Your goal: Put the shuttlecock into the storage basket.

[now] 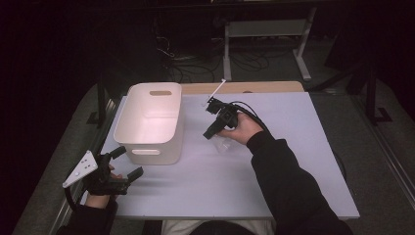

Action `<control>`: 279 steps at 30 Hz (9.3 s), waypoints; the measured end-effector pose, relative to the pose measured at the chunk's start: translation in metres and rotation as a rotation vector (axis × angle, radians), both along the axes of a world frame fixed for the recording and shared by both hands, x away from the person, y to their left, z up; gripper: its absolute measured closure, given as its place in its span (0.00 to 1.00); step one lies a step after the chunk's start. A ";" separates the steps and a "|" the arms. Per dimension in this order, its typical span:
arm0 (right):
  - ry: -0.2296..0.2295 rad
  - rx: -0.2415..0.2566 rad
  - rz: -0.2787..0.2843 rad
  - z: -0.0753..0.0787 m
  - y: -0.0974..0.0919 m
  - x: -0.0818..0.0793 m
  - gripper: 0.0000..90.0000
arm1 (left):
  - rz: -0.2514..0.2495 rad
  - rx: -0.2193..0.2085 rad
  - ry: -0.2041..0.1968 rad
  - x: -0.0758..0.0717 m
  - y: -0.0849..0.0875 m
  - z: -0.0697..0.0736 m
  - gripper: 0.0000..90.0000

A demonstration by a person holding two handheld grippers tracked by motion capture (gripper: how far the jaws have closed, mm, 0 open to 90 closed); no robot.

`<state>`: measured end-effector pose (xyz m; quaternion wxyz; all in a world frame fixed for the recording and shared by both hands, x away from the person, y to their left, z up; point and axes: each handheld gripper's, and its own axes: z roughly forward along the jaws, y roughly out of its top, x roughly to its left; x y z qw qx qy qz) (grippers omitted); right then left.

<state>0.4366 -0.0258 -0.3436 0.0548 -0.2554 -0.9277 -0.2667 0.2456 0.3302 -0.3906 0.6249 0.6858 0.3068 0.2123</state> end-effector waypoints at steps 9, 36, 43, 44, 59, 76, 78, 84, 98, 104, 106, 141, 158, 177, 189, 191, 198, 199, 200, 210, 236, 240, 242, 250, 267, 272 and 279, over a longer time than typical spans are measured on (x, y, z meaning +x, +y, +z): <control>-0.027 0.014 0.012 0.015 0.006 0.000 0.70 | -0.001 -0.002 0.000 0.000 0.000 0.000 0.00; -0.086 0.059 0.043 0.045 0.016 -0.004 0.71 | -0.001 0.000 -0.001 0.000 0.000 0.000 0.00; -0.104 0.081 0.040 0.056 0.015 -0.003 0.70 | -0.001 -0.001 0.000 0.000 0.000 0.000 0.00; -0.104 0.081 0.040 0.056 0.015 -0.003 0.70 | -0.001 -0.001 0.000 0.000 0.000 0.000 0.00; -0.147 0.136 0.038 0.083 0.017 0.003 0.70 | -0.003 -0.001 -0.002 0.000 0.000 0.000 0.00; -0.168 0.161 0.062 0.097 0.036 0.012 0.70 | -0.003 -0.001 -0.004 -0.001 0.001 0.000 0.00; -0.172 0.168 0.067 0.098 0.037 0.012 0.70 | -0.003 -0.001 -0.004 -0.001 0.001 0.000 0.00; -0.184 0.177 0.077 0.102 0.045 0.011 0.70 | -0.001 0.001 -0.005 -0.001 0.001 0.000 0.00; -0.199 0.197 0.102 0.105 0.061 0.013 0.70 | 0.000 0.000 -0.004 -0.001 0.001 0.000 0.00; -0.205 0.203 0.111 0.107 0.070 0.013 0.70 | 0.000 -0.002 -0.002 -0.001 0.001 0.000 0.00; -0.208 0.205 0.112 0.107 0.072 0.013 0.70 | 0.000 -0.002 -0.002 -0.001 0.001 0.000 0.00; -0.201 0.203 0.165 0.105 0.123 0.020 0.70 | -0.001 -0.004 -0.003 -0.002 0.002 0.000 0.00; -0.185 0.203 0.176 0.091 0.143 0.025 0.70 | 0.000 -0.004 -0.004 -0.002 0.003 0.000 0.00; -0.138 0.170 0.194 0.066 0.161 0.027 0.70 | 0.004 -0.004 -0.002 -0.003 0.003 0.000 0.00; -0.115 0.156 0.204 0.054 0.165 0.027 0.70 | 0.002 -0.005 -0.002 -0.003 0.003 0.000 0.00; -0.109 0.164 0.201 0.053 0.164 0.027 0.69 | 0.002 -0.004 -0.003 -0.003 0.003 0.000 0.00; -0.093 0.203 0.186 0.056 0.159 0.030 0.55 | 0.003 -0.005 -0.002 -0.003 0.003 0.000 0.00; -0.089 0.205 0.183 0.057 0.158 0.030 0.54 | 0.004 -0.005 -0.001 -0.003 0.003 0.000 0.00; -0.096 0.205 0.179 0.058 0.157 0.030 0.51 | 0.004 -0.005 -0.001 -0.003 0.003 0.000 0.00; -0.148 0.222 0.140 0.062 0.140 0.029 0.31 | 0.005 -0.004 0.002 -0.003 0.003 0.000 0.00; -0.263 0.291 0.051 0.079 0.091 0.011 0.00 | 0.008 -0.006 0.004 -0.002 0.003 0.000 0.00; -0.272 0.295 0.043 0.078 0.080 0.008 0.00 | 0.010 -0.005 0.004 -0.002 0.002 0.000 0.00; -0.273 0.297 0.036 0.077 0.076 0.007 0.00 | 0.010 -0.006 0.005 -0.002 0.002 0.000 0.00; -0.276 0.330 -0.003 0.071 0.048 0.007 0.00 | 0.015 -0.006 0.010 -0.001 0.002 0.000 0.00; -0.293 0.377 -0.083 0.059 -0.001 0.004 0.00 | 0.017 -0.010 0.013 0.000 0.002 0.000 0.00; -0.301 0.378 -0.102 0.054 -0.019 0.002 0.00 | 0.015 -0.012 0.016 0.000 0.002 0.000 0.00; -0.315 0.370 -0.128 0.049 -0.037 -0.001 0.00 | 0.013 -0.011 0.014 0.001 0.002 0.000 0.00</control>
